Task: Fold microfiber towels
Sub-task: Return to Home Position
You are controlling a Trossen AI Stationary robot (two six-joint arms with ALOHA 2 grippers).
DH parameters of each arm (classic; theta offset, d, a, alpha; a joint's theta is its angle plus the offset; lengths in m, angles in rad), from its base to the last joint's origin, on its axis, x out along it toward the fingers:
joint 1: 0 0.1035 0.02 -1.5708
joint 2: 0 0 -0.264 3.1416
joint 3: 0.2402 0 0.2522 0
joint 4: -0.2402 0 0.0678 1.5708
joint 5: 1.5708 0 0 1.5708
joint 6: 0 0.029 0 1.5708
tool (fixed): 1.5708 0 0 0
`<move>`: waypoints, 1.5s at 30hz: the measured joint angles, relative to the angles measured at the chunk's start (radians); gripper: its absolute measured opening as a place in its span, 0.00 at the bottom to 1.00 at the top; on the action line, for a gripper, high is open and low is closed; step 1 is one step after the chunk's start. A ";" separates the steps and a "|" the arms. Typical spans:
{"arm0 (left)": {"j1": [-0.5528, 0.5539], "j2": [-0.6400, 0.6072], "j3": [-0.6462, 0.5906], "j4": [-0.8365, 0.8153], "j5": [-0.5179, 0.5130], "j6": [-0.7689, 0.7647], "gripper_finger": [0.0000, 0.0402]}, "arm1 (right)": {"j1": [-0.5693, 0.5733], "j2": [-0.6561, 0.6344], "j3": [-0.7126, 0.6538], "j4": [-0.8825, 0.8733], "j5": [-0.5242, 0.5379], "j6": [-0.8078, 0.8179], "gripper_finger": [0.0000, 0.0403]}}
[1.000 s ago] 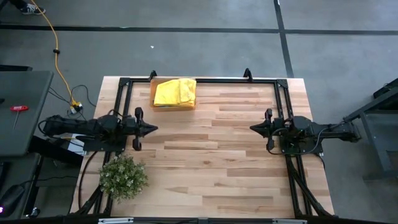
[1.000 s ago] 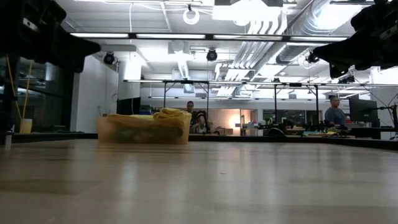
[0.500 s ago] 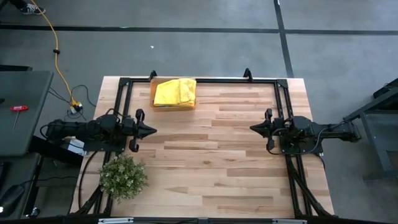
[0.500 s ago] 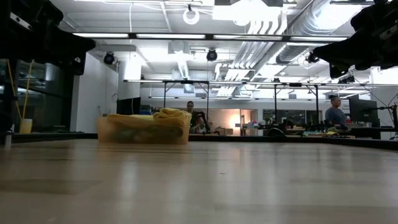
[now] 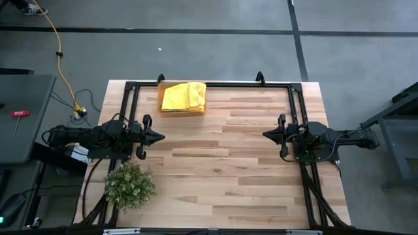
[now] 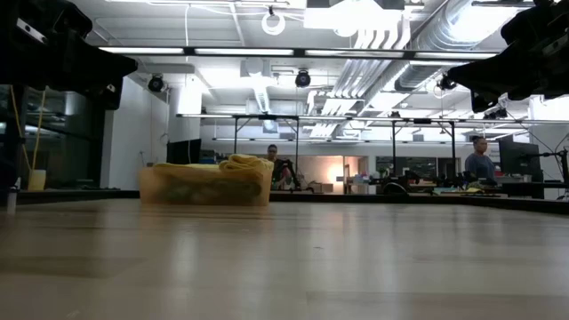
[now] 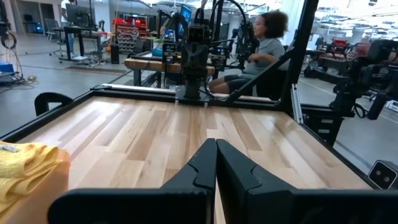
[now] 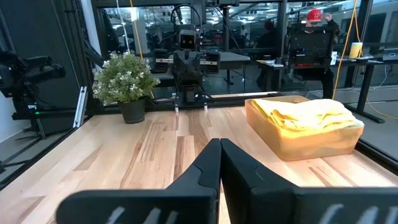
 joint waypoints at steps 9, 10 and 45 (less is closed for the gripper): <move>0.000 -0.001 0.000 0.000 0.000 0.000 0.00 | 0.001 -0.003 0.000 0.000 0.000 0.000 0.00; 0.000 -0.005 0.000 0.000 0.000 0.000 0.00 | 0.002 -0.004 0.000 0.000 0.000 0.000 0.00; -0.029 -0.019 0.000 0.012 -0.008 0.000 0.01 | 0.002 0.006 0.000 0.001 0.000 0.000 0.00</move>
